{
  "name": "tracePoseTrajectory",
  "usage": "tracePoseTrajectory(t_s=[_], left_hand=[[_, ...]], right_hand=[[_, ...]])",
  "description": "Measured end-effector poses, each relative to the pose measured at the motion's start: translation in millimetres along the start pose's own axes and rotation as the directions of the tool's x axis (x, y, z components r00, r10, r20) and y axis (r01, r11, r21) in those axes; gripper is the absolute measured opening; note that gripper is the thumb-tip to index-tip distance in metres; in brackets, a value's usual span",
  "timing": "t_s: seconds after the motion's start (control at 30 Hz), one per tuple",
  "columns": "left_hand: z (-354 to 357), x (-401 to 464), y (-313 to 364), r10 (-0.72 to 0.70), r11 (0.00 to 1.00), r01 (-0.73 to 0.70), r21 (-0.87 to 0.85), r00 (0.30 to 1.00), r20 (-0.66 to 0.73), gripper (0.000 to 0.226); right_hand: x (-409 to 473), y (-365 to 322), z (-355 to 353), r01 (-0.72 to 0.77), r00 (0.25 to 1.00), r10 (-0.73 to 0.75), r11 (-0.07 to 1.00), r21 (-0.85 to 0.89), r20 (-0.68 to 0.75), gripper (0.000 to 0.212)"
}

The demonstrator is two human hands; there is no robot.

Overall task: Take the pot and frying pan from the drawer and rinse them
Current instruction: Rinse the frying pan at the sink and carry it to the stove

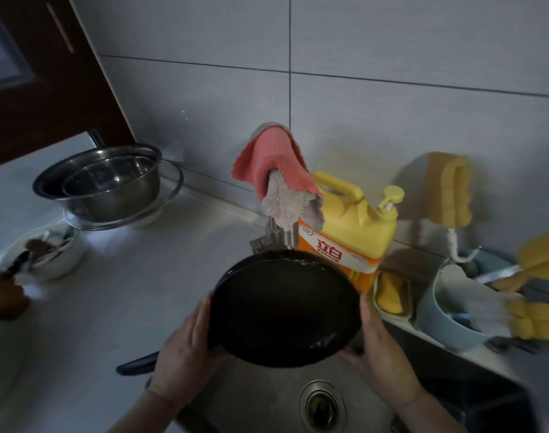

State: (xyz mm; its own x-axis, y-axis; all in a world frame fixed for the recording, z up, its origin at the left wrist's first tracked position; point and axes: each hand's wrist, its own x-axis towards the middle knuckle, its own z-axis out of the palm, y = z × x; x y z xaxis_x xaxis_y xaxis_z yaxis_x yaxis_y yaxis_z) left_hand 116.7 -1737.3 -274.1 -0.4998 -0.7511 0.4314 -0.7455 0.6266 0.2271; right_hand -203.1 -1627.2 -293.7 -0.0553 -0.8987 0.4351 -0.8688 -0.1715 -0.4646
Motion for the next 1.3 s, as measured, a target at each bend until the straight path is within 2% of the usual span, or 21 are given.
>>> tracePoseTrajectory(t_s=[0.2,0.3,0.33,0.4,0.43,0.47,0.53,0.57,0.7,0.83,0.93,1.03,1.13,1.3], left_hand=[[22,18,32,0.137,0.986,-0.134,-0.101,0.99,0.03,0.103],[31,24,46,0.17,0.979,-0.164,-0.119,0.984,0.047,0.104],[32,26,50,0.175,0.978,-0.168,-0.122,0.983,0.049,0.102],[33,28,59,0.186,0.977,-0.179,-0.119,0.982,0.044,0.098],[33,28,61,0.188,0.976,-0.182,-0.119,0.981,0.048,0.097],[31,28,62,0.187,0.976,-0.179,-0.121,0.981,0.055,0.096],[30,26,58,0.174,0.98,-0.166,-0.114,0.983,0.066,0.098],[29,24,55,0.162,0.982,-0.155,-0.105,0.985,0.062,0.098],[19,12,36,0.089,0.993,-0.086,-0.076,0.995,0.048,0.1],[9,-4,14,-0.002,1.0,0.003,-0.022,0.999,0.043,0.102],[1,-12,-2,-0.07,0.997,0.067,0.043,0.995,0.071,0.099],[-7,-20,-15,-0.081,0.996,0.079,0.042,0.994,0.067,0.105],[-10,-20,-20,-0.094,0.995,0.091,0.049,0.994,0.057,0.108],[-5,-12,-13,-0.107,0.993,0.099,0.065,0.985,0.133,0.108]], right_hand=[[-27,23,-31,-0.094,0.995,0.094,0.996,0.011,-0.021,0.14],[-38,30,-43,-0.161,0.987,0.161,0.987,0.022,0.012,0.151],[-40,29,-48,-0.171,0.985,0.171,0.985,0.021,0.013,0.149],[-42,25,-57,-0.134,0.99,0.134,0.991,0.009,-0.039,0.127],[-43,23,-58,-0.127,0.99,0.127,0.992,0.004,-0.057,0.126],[-43,23,-56,-0.141,0.989,0.141,0.99,0.002,-0.055,0.137],[-45,28,-50,-0.146,0.989,0.146,0.989,-0.016,-0.008,0.161],[-45,29,-47,-0.142,0.99,0.142,0.99,-0.019,0.005,0.164],[-32,20,-34,-0.145,0.988,0.145,0.989,-0.012,0.061,0.153],[-17,5,-13,-0.068,0.993,0.068,0.998,-0.003,0.101,0.14],[-4,-9,-3,-0.02,0.99,0.023,0.999,-0.027,0.137,0.141],[5,-22,8,0.026,0.989,-0.017,0.998,-0.06,0.145,0.145],[12,-23,16,0.051,0.993,-0.047,0.998,-0.035,0.112,0.136],[3,-14,8,-0.019,0.995,0.017,1.0,0.017,0.103,0.131]])
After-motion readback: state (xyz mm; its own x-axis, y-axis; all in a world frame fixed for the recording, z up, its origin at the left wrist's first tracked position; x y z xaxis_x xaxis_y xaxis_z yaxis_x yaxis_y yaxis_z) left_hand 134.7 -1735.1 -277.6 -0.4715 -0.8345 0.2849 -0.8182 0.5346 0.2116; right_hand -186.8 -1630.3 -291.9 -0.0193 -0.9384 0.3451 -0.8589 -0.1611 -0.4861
